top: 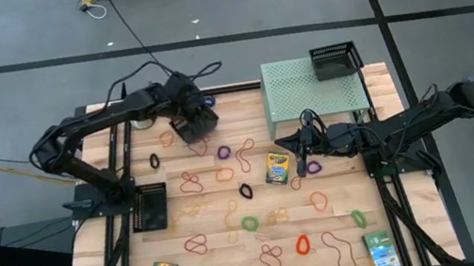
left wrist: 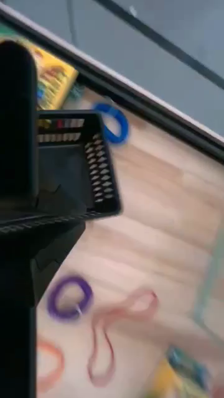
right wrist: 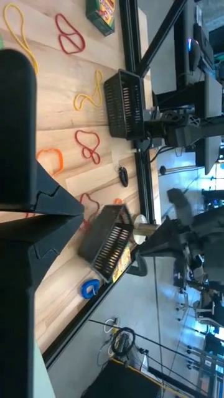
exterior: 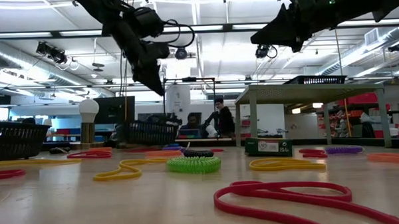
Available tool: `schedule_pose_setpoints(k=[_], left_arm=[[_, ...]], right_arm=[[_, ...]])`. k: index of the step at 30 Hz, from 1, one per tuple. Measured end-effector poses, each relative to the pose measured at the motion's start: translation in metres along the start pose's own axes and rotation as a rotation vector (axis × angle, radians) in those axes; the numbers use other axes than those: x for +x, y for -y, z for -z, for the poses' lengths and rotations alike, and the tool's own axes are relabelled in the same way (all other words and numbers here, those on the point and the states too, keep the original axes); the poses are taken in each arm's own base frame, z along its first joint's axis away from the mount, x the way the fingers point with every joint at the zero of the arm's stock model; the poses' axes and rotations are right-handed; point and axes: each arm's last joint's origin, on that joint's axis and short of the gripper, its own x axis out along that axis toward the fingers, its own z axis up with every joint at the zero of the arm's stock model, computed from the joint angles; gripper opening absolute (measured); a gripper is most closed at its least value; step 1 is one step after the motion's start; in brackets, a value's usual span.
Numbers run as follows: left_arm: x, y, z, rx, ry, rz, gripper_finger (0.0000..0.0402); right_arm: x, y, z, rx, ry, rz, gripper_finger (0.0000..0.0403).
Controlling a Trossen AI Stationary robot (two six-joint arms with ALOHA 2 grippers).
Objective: Pick & Place Office Desk Supplies
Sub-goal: Put the top black bin on the shelf
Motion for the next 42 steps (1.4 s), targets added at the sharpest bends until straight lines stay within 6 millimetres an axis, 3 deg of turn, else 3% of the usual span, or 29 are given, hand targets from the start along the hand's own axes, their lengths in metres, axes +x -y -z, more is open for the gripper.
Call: schedule_pose_setpoints(k=[8, 12, 17, 21, 26, 32, 36, 42], left_arm=[[0.031, 0.009, 0.013, -0.022, -0.172, 0.09, 0.0141], [0.053, 0.018, 0.019, 0.016, -0.252, 0.017, 0.0171], [0.076, 0.027, 0.028, 0.039, -0.336, -0.01, 0.0167], [0.083, 0.031, 0.031, 0.043, -0.366, -0.016, 0.0117], [0.077, 0.037, 0.029, 0.116, -0.356, -0.057, 0.0019], [0.051, 0.047, 0.02, 0.193, -0.282, -0.067, 0.0012], [0.028, 0.063, 0.013, 0.351, -0.206, -0.029, 0.0012], [0.002, 0.103, 0.012, 0.678, -0.076, 0.256, 0.0015]], right_arm=[[0.0, 0.0, 0.0, 0.001, 0.0, -0.002, 0.0013], [0.0, 0.0, 0.0, 0.001, 0.0, -0.002, 0.0013], [0.0, 0.0, 0.0, 0.002, 0.0, -0.002, 0.0013], [0.0, 0.0, 0.0, 0.003, 0.0, -0.002, 0.0013], [0.0, 0.0, 0.0, 0.003, -0.004, -0.001, 0.0013], [0.0, 0.0, 0.001, 0.001, -0.007, 0.002, 0.0013], [0.0, 0.0, 0.001, 0.0, -0.01, 0.002, 0.0013], [0.0, 0.0, 0.001, 0.0, -0.01, 0.001, 0.0013]])
